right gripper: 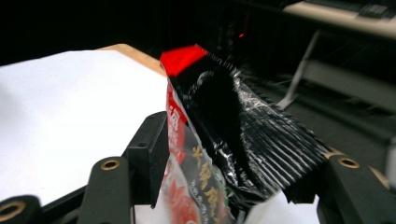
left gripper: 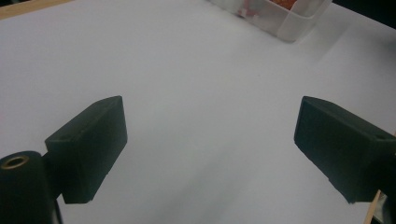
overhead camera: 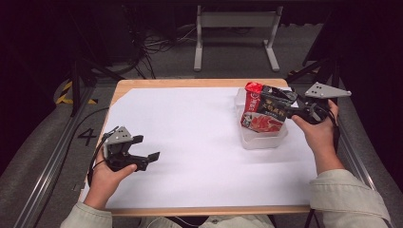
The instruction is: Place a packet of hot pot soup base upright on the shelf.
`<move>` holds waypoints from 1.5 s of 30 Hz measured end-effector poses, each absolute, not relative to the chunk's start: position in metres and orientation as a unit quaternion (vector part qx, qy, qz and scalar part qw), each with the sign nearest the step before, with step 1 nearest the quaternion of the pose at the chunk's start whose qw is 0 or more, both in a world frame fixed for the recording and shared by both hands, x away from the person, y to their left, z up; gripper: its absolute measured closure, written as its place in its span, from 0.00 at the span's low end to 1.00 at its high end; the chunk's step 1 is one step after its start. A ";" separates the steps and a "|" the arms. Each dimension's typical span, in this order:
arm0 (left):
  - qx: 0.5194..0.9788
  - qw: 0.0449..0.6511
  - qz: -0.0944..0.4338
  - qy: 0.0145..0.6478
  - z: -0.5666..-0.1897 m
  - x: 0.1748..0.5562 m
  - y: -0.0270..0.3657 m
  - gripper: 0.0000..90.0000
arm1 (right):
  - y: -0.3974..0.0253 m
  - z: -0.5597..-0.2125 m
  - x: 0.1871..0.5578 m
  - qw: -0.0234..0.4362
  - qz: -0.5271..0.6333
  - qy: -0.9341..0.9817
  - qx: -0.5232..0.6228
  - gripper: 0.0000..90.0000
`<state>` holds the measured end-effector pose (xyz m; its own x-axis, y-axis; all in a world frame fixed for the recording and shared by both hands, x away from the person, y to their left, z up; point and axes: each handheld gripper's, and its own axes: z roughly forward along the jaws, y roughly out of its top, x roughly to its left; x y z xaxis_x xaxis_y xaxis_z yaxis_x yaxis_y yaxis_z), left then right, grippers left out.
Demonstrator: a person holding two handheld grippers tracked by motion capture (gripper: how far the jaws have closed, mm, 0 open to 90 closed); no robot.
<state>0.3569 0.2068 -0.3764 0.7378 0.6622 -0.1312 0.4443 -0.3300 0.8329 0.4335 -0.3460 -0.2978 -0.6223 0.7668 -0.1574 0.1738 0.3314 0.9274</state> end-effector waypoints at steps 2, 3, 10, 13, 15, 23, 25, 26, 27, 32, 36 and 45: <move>0.805 0.470 0.120 0.342 -0.380 0.354 0.209 0.12 | -0.346 -0.290 0.424 0.320 0.491 0.752 0.302 0.45; 0.804 0.471 0.120 0.344 -0.381 0.353 0.210 0.12 | -0.346 -0.286 0.420 0.326 0.493 0.750 0.298 0.45; 0.798 0.478 0.125 0.344 -0.388 0.348 0.212 0.12 | -0.344 -0.270 0.389 0.331 0.530 0.733 0.268 0.41; 0.801 0.482 0.125 0.334 -0.391 0.345 0.210 0.12 | -0.337 -0.272 0.376 0.304 0.542 0.743 0.251 0.41; 0.800 0.483 0.129 0.330 -0.392 0.344 0.210 0.12 | -0.335 -0.273 0.374 0.296 0.547 0.743 0.248 0.41; 0.790 0.504 0.134 0.322 -0.397 0.336 0.217 0.12 | -0.317 -0.301 0.353 0.230 0.574 0.749 0.238 0.40; 0.784 0.513 0.130 0.323 -0.398 0.334 0.218 0.12 | -0.312 -0.309 0.350 0.222 0.574 0.752 0.238 0.40; 0.784 0.516 0.132 0.320 -0.399 0.333 0.219 0.12 | -0.310 -0.314 0.348 0.220 0.573 0.753 0.238 0.40; 0.783 0.516 0.133 0.320 -0.399 0.333 0.220 0.12 | -0.308 -0.319 0.347 0.215 0.571 0.755 0.239 0.40; 0.781 0.521 0.136 0.316 -0.401 0.333 0.221 0.12 | -0.299 -0.341 0.344 0.199 0.564 0.762 0.248 0.40; 0.782 0.524 0.143 0.307 -0.405 0.334 0.220 0.12 | -0.291 -0.357 0.343 0.197 0.557 0.767 0.252 0.40; 0.789 0.518 0.137 0.301 -0.416 0.336 0.218 0.12 | -0.280 -0.398 0.347 0.183 0.544 0.772 0.273 0.40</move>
